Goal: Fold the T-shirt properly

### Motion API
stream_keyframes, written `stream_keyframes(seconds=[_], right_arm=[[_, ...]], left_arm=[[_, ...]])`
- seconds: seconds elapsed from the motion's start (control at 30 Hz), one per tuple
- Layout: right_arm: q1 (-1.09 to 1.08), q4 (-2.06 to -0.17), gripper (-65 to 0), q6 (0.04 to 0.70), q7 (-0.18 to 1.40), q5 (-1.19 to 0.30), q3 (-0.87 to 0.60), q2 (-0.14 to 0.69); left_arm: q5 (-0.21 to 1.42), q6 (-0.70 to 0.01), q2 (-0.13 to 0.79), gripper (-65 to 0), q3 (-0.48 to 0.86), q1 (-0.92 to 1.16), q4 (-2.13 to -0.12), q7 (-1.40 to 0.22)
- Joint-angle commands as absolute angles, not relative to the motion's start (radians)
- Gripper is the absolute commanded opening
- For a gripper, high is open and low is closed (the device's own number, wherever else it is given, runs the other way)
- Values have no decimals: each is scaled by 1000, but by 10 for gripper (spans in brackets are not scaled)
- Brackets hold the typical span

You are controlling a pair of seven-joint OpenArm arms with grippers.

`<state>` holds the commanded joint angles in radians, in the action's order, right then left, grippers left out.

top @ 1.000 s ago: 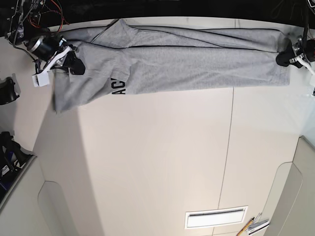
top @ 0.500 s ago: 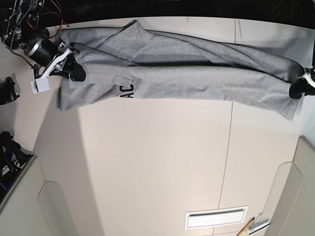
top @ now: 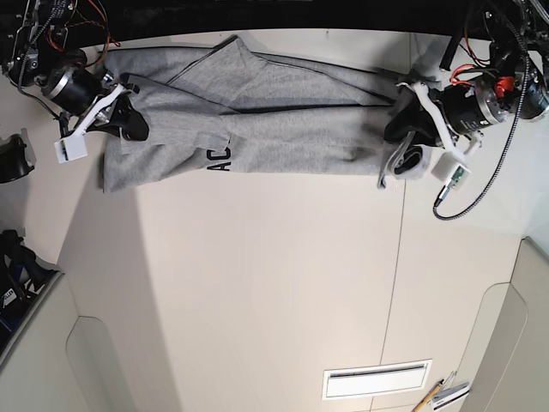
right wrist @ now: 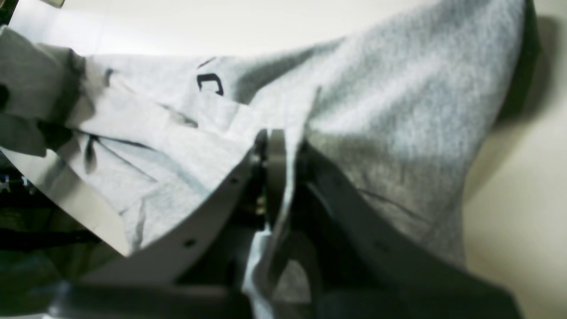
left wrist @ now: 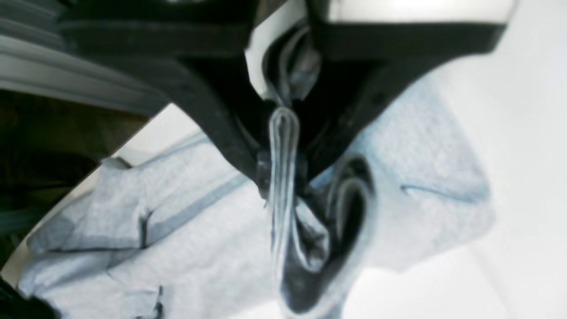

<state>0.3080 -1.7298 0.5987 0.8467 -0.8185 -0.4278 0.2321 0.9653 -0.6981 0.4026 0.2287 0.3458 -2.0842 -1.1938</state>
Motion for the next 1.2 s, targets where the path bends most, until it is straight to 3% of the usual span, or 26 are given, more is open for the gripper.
stream_keyframes(seconds=[0.27, 0.53, 0.57, 0.67, 0.7, 0.73, 0.83, 1.2], right_arm=[[309, -1729, -650, 599, 848, -807, -428, 232], [309, -1729, -650, 599, 850, -801, -428, 229], [309, -1729, -650, 598, 850, -801, -428, 229], [308, -1729, -650, 598, 850, -804, -428, 229], [308, -1729, -609, 598, 850, -805, -428, 229], [308, -1729, -565, 598, 850, -805, -428, 229], [308, -1730, -476, 598, 851, -818, -428, 230], [307, -1905, -284, 598, 887, -813, -538, 230]], left_arm=[[870, -698, 274, -650, 68, 296, -2075, -1151], [756, -698, 207, -650, -65, 296, -2061, -1081], [751, -698, 200, -618, -73, 296, -2058, -1076], [738, -698, 194, -376, -81, 297, -2048, -1049], [745, -698, 194, -313, -81, 297, -2046, -1049], [765, -698, 194, -293, -81, 297, -2046, -1048], [832, -698, 194, -293, -81, 297, -2046, -1048], [839, -698, 195, -293, -81, 300, -2046, -1047]])
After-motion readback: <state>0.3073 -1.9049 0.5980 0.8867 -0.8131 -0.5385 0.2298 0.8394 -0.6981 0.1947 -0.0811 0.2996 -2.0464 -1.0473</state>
